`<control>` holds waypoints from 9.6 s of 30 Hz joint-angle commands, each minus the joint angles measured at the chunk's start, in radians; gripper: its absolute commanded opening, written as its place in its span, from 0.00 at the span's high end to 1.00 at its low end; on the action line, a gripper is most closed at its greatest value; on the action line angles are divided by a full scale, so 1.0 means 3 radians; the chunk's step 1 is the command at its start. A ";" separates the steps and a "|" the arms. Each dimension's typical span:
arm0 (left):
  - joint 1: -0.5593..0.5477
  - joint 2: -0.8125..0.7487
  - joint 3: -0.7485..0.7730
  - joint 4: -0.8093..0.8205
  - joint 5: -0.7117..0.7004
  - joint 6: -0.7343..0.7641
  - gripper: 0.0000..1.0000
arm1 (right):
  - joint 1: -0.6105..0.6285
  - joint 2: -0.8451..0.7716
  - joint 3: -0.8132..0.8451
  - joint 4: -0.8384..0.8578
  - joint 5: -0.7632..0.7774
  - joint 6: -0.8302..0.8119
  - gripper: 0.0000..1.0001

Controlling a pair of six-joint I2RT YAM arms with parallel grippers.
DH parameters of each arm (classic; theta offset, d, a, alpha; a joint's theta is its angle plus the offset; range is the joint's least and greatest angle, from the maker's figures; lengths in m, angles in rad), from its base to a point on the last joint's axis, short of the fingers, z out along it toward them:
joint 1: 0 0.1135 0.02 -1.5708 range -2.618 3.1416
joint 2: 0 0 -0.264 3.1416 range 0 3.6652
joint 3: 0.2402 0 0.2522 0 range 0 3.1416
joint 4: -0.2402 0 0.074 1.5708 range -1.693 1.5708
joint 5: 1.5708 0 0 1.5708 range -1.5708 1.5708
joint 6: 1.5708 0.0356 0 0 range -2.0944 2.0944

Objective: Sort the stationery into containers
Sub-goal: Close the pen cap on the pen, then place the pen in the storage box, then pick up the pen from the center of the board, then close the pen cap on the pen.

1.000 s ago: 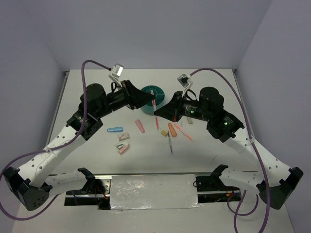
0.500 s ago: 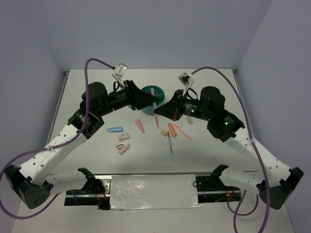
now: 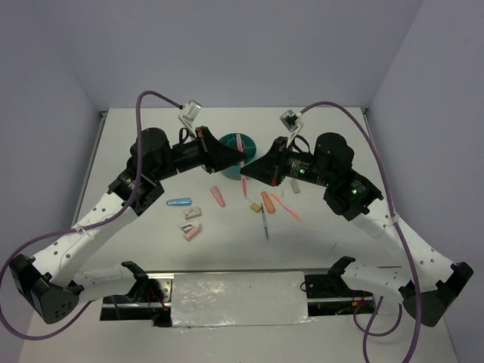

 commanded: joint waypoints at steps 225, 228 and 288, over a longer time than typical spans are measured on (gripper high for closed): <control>-0.0004 0.1160 0.1021 -0.3127 -0.1968 -0.0055 0.02 | 0.0516 0.0850 -0.0172 -0.2184 0.2530 0.0095 1.00; -0.0091 0.1569 0.1170 -0.3036 -0.2060 -0.0326 0.06 | 0.0445 0.0533 -0.0059 -0.2583 0.2689 0.0161 1.00; -0.0526 0.1855 0.1566 -0.1036 -0.1817 -0.0256 1.00 | 0.0276 -0.1074 -0.0518 -0.1675 0.1279 0.0042 1.00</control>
